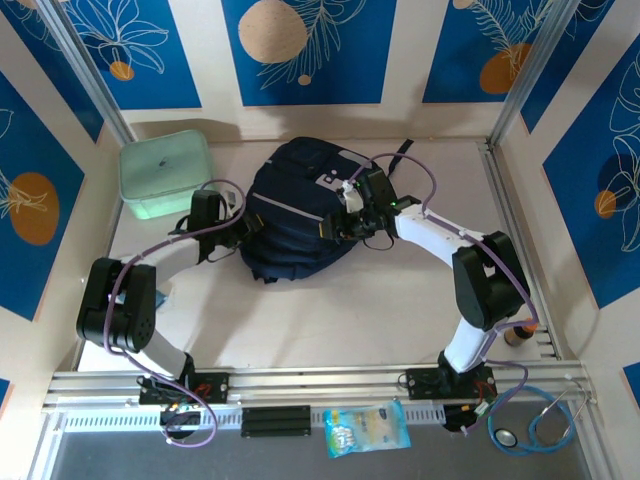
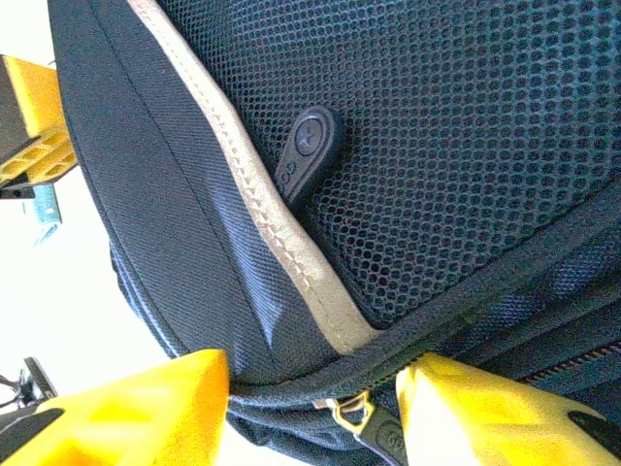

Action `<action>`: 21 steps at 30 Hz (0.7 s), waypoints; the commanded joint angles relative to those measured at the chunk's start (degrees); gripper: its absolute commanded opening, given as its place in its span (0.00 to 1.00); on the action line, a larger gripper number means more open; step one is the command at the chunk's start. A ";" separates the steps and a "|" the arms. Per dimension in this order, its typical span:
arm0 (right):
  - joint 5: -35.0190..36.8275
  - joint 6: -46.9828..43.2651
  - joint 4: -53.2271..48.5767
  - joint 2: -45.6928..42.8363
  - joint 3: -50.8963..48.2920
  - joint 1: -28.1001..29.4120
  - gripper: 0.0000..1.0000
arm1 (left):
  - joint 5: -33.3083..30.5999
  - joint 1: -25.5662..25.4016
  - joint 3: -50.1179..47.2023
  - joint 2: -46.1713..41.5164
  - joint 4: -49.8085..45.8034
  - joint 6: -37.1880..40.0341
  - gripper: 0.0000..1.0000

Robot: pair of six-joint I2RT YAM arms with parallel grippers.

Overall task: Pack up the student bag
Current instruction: Unzip the student bag at the top-center of the table.

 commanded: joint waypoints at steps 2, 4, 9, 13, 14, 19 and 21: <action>0.90 -4.53 -3.16 -2.06 -1.01 1.64 0.46 | 2.78 -0.02 0.64 0.42 0.86 0.71 0.17; 2.35 -6.57 -3.16 -2.96 -1.66 2.31 0.46 | 2.87 -0.01 0.64 0.51 0.93 0.77 0.17; 5.53 -9.82 -3.37 -5.01 -3.00 2.99 0.49 | 3.15 0.00 1.07 0.93 1.03 0.70 0.17; 8.00 -11.81 -5.11 -5.05 -3.03 3.31 0.48 | 3.30 -0.02 1.25 1.02 1.11 0.77 0.17; 9.73 -11.99 -5.88 -4.59 -2.66 3.50 0.45 | 3.45 0.00 1.25 0.99 1.21 0.70 0.17; 13.58 -12.35 -7.23 -2.64 -1.13 4.17 0.33 | 3.57 0.02 1.08 1.20 1.73 0.45 0.17; 14.18 -12.26 -6.69 -2.63 -1.12 4.70 0.27 | 3.64 -0.01 0.99 1.20 1.93 0.18 0.17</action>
